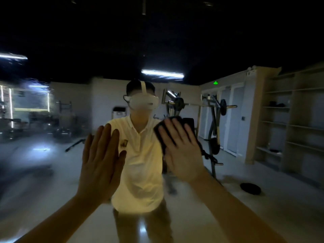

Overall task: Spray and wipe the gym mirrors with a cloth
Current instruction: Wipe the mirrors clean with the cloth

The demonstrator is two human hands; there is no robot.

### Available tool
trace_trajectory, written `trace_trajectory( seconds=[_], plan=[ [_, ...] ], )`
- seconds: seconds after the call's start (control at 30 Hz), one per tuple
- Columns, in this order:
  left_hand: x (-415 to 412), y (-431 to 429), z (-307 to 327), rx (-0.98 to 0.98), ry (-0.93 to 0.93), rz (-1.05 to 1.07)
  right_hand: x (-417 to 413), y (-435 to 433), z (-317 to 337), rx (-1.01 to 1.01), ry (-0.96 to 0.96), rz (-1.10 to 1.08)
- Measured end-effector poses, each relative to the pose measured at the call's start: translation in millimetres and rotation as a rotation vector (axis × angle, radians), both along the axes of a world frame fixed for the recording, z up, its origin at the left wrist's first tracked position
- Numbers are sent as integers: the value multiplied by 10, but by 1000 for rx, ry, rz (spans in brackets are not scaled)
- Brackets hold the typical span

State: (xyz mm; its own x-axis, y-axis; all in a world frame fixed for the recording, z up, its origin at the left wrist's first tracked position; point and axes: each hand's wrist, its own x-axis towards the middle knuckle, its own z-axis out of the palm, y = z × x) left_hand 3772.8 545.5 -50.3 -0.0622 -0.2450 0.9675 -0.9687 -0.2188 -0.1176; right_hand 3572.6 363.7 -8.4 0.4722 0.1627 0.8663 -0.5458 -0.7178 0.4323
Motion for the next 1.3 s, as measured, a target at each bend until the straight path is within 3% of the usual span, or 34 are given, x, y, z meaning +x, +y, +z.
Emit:
trace_trajectory(
  seconds=[0.1,0.2,0.3,0.37,0.5,0.7,0.8,0.93,1.07,1.17,1.3],
  plan=[
    [-42,-176,-60,-58,28,70,-410,-324,-38,103,-146,-46],
    [-42,-256,-102,-83,16,155,-666,-561,-152,336,-431,-107],
    [-33,-275,-109,-71,25,199,-571,-535,-242,549,-758,-117],
    [-33,-270,-99,-61,43,200,-328,-331,-261,571,-826,-78],
    [-42,-241,-89,-36,75,140,258,268,-357,459,-586,-17],
    [-1,148,-94,31,29,-132,1052,987,-577,210,-144,74],
    [7,429,-270,22,136,-135,1240,1071,-990,61,82,190],
    [57,622,-635,63,217,-76,1064,711,-1291,-209,223,-17],
    [32,502,-927,96,173,-43,336,361,-1222,-39,123,28],
    [-75,270,-1059,70,201,21,-253,-26,-1222,120,-1,-63],
    [-125,14,-1128,33,252,169,-828,-466,-1419,417,-344,-194]
  ],
)
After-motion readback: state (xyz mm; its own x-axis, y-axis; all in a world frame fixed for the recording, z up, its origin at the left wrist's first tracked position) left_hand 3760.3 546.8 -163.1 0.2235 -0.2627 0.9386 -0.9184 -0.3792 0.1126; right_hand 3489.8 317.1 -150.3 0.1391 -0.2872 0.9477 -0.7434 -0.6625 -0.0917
